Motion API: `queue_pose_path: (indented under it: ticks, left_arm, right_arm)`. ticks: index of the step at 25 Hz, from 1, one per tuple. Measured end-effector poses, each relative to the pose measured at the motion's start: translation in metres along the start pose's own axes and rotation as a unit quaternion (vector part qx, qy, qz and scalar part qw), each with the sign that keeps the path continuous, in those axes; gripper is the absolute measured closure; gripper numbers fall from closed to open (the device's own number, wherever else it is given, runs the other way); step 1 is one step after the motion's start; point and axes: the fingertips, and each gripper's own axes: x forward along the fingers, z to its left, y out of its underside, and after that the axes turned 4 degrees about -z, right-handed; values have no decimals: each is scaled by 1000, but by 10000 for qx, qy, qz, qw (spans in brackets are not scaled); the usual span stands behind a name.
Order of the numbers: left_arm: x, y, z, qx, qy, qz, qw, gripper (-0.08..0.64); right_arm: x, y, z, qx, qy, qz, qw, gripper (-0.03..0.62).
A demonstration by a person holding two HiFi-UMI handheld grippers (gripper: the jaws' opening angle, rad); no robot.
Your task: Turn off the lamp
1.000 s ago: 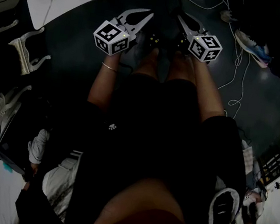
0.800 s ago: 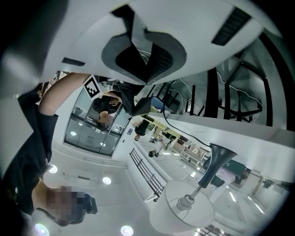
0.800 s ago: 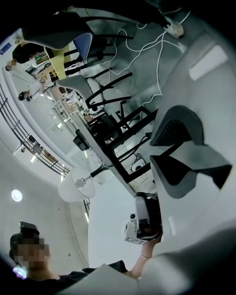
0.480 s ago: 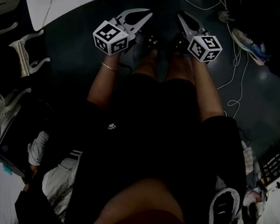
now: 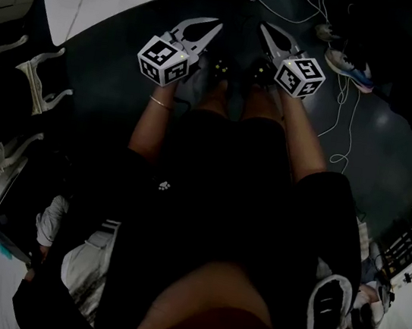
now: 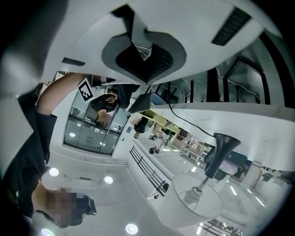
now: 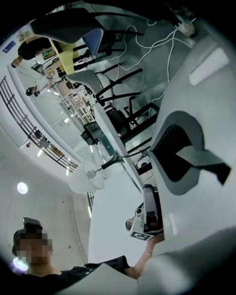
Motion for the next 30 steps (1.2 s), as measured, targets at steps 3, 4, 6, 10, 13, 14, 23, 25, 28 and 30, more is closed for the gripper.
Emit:
queue_pose_path:
  ticks: [3,4,6,10,13,14,23,25,28,30]
  left_arm:
    - [1,-5,-5,46,-39,-58,10000,554]
    - [2,-7,-6,62,-46,-67,9999,554]
    - [4,-10,-8,75,-38,-81,9999,554]
    - [7,-21,-16,100,1,-157,9998,554]
    - [9,-28,-21,150,21,-186,9997,554]
    - [9,-30,-22,161,29,-197,9997,554]
    - [7,-58,-24,314,-58,-413,9986,554]
    - [7,-68,-25,390,-39,-488,9980,554]
    - [8,-78,-32,546,46,-508,9972,554]
    - [7,-85,-35,536,85,-582,9968,554]
  right_arm:
    - [-2,-11,7,-75,-57,-75,9999,591]
    - [-3,-16,8,-93,-68,-110,9999,591]
    - [-3,-25,11,-110,-85,-195,9997,591]
    - [-7,-39,19,-150,-150,-298,9993,591]
    - [-11,-50,25,-180,-189,-381,9989,592]
    - [-11,-54,27,-196,-200,-413,9988,592]
    - [-12,-85,60,-602,-654,-591,9943,592]
    - [-12,-95,69,-671,-716,-678,9929,592]
    - [-14,-112,79,-607,-752,-921,9911,592]
    - [-17,-123,87,-529,-778,-1093,9895,592]
